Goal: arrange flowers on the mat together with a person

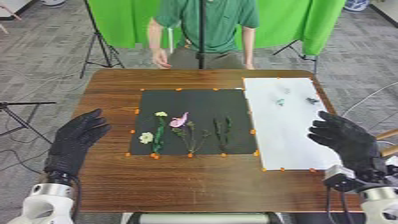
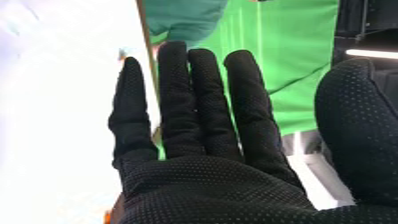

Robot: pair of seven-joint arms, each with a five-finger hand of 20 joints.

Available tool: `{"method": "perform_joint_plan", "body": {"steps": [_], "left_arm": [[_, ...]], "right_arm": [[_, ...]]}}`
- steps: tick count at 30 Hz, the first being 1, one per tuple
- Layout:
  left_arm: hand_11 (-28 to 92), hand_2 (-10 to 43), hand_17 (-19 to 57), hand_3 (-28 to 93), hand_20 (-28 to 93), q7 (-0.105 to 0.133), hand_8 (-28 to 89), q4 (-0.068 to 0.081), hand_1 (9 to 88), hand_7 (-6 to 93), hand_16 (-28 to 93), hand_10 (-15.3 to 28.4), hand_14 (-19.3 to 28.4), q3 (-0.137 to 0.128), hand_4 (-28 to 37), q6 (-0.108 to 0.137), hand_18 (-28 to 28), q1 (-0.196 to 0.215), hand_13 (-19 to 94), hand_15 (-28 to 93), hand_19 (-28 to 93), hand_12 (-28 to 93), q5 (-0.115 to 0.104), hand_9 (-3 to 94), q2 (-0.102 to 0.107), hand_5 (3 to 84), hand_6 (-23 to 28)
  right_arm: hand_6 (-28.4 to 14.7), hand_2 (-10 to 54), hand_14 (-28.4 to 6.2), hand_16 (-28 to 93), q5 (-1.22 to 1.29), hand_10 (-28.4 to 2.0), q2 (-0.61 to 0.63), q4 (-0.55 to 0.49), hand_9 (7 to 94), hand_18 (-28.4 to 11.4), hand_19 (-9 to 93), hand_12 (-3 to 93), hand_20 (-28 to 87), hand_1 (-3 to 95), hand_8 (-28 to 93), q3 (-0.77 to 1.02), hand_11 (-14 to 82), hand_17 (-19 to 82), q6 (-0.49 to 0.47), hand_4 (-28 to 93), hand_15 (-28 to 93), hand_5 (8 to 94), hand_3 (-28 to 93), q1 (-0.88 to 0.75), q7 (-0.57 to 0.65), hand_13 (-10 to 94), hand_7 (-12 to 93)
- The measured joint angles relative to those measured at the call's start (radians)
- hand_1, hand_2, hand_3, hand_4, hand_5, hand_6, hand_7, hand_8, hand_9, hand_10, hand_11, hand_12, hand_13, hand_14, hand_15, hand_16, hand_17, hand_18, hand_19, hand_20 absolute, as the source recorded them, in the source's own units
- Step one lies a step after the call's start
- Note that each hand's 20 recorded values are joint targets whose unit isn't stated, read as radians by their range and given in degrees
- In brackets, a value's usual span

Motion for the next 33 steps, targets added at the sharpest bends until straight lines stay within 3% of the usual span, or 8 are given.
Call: {"method": "perform_joint_plan", "body": {"steps": [10, 23, 33], "left_arm": [[35, 7.6, -2.3, 70, 8, -0.018, -10, 0.009, 29.8, 24.9, 0, 15.9, 18.0, 0.002, -21.6, -0.009, 23.7, -0.01, 33, 48, 56, 17, 0.003, 37.8, -0.01, 43.9, 5.5], [35, 7.6, -2.3, 70, 8, -0.018, -10, 0.008, 29.8, 24.8, 0, 15.9, 17.9, -0.001, -21.5, -0.004, 23.7, 0.019, 33, 48, 56, 17, 0.002, 37.8, -0.015, 43.9, 5.6], [35, 7.7, -2.2, 70, 8, -0.019, -10, 0.009, 29.7, 24.8, 0, 15.9, 17.9, -0.002, -21.6, -0.002, 23.7, 0.01, 33, 48, 56, 18, 0.001, 37.7, -0.014, 44.0, 5.6]], "right_arm": [[-3.4, 3.6, -12.8, 24, -0.02, -15.3, -0.043, 0.007, 48.2, -21.3, 53, 24.4, 29, 18.3, -12, 0.042, 20.0, 14, -0.065, -22, 36, 47.6, 89, -0.024, -0.008, 40, 23], [-3.7, 3.8, -12.8, 23, -0.033, -15.5, -0.062, 0.02, 48.7, -21.3, 53, 24.3, 29, 18.6, -12, 0.021, 20.4, 14, -0.072, -23, 37, 48.2, 88, 0.014, -0.007, 40, 23], [-3.6, 4.0, -12.7, 23, -0.041, -15.6, -0.108, 0.02, 49.2, -21.3, 53, 24.4, 29, 18.6, -12, 0.076, 20.7, 14, -0.158, -23, 38, 48.6, 89, 0.007, 0.001, 41, 23]]}}
